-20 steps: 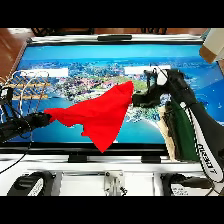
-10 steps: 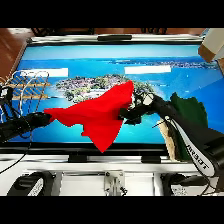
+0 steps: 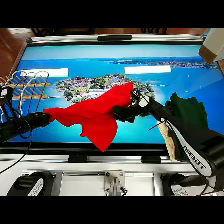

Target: Fold the shirts.

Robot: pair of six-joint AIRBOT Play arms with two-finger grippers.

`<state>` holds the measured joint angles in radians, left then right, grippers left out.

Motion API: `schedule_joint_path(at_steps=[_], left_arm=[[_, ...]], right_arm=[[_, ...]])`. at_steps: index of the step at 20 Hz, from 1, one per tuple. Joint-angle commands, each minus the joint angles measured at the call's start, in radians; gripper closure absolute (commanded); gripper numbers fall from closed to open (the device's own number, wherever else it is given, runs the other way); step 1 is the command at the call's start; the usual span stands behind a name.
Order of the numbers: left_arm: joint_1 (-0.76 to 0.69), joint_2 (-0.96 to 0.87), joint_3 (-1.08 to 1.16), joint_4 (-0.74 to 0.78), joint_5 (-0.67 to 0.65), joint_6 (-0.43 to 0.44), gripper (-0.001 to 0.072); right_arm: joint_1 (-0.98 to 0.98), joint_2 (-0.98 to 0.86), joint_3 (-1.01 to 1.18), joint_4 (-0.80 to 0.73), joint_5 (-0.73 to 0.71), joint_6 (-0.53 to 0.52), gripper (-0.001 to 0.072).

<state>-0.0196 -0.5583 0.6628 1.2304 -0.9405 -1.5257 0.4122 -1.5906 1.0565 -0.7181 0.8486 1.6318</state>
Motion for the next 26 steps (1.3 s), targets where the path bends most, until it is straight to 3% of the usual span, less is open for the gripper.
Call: schedule_joint_path(at_steps=[1, 3, 6, 7, 9, 10, 11, 13, 18, 21, 26], left_arm=[[0.002, 0.0, 0.027, 0.009, 0.017, 0.053, 0.0666], [0.022, 0.0, 0.164, 0.063, 0.017, 0.104, 0.0665], [0.105, 0.0, 0.49, 0.185, 0.017, 0.097, 0.0665], [0.143, 0.0, 0.602, 0.192, 0.017, 0.08, 0.0666], [0.217, 0.001, 0.798, 0.19, 0.01, -0.05, 0.0666], [0.238, 0.001, 0.873, 0.177, -0.015, -0.122, 0.0666], [0.239, 0.001, 0.922, 0.154, -0.048, -0.142, 0.0666], [0.237, 0.011, 0.961, 0.068, -0.089, -0.14, 0.0666], [0.238, 0.077, 0.961, 0.018, -0.089, -0.048, 0.0666], [0.238, 0.126, 0.961, 0.027, -0.096, 0.04, 0.0666], [0.238, 0.135, 0.925, 0.124, -0.312, 0.04, 0.0667]], right_arm=[[0.0, 0.056, 0.047, 0.108, 0.124, -0.2, 0.0648], [-0.011, 0.171, 0.149, 0.002, 0.266, -0.266, 0.0648], [-0.046, 0.414, 0.407, -0.31, 0.428, -0.245, 0.0648], [-0.059, 0.498, 0.497, -0.414, 0.415, -0.211, 0.0648], [-0.068, 0.669, 0.635, -0.577, 0.27, -0.134, 0.0648], [-0.068, 0.744, 0.659, -0.6, 0.169, -0.098, 0.0648], [-0.068, 0.811, 0.667, -0.596, 0.089, -0.073, 0.0648], [-0.068, 0.898, 0.668, -0.589, 0.057, -0.026, 0.0648], [-0.068, 0.936, 0.668, -0.562, 0.26, -0.005, 0.0647], [-0.068, 0.936, 0.668, -0.589, 0.293, -0.005, 0.0648], [-0.068, 0.905, 0.668, -0.766, 0.367, 0.018, 0.0647]])
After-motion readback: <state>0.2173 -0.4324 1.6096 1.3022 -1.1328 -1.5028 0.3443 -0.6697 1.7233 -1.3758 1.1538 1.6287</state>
